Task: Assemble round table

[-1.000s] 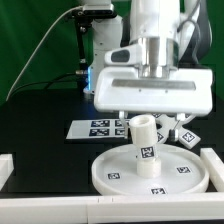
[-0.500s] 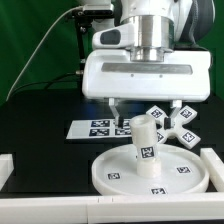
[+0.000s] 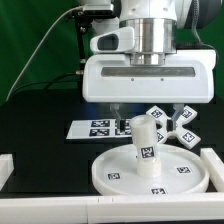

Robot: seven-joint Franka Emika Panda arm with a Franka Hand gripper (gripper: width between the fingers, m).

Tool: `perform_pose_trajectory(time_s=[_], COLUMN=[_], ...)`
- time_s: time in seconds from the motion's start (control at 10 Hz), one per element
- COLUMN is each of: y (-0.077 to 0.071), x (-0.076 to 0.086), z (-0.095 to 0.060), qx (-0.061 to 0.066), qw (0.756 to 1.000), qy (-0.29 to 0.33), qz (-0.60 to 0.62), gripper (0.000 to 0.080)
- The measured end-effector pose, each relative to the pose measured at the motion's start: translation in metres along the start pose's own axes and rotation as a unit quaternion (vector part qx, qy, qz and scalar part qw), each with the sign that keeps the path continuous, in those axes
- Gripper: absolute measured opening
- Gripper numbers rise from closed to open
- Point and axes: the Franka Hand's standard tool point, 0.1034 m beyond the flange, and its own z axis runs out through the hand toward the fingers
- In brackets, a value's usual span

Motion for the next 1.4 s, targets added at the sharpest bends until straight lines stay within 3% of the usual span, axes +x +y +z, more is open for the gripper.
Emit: perform_pose_trajectory(time_s=[0.1, 0.4, 0.6, 0.7, 0.8, 0.9, 1.1, 1.4], y=[0.000, 0.005, -0.003, -0.002, -0.002, -0.002, -0.002, -0.006], x=[-0.005, -0.010, -0.009, -0.009, -0.009, -0.009, -0.009, -0.012], z=[-0.001, 0.004, 0.006, 0.006, 0.006, 0.006, 0.006, 0.007], qx=[0.008, 0.005, 0.003, 0.003, 0.003, 0.003, 0.002, -0.005], qw=[1.000, 1.000, 1.000, 0.999, 0.999, 0.997, 0.990, 0.948], qy=[-0.014, -0.024, -0.023, -0.023, -0.023, -0.023, -0.023, 0.004], qz=[0.015, 0.014, 0.015, 0.026, 0.039, 0.078, 0.138, 0.320], gripper=[0.0649, 0.0649, 0.0649, 0.0516, 0.0516, 0.0396, 0.0397, 0.0397])
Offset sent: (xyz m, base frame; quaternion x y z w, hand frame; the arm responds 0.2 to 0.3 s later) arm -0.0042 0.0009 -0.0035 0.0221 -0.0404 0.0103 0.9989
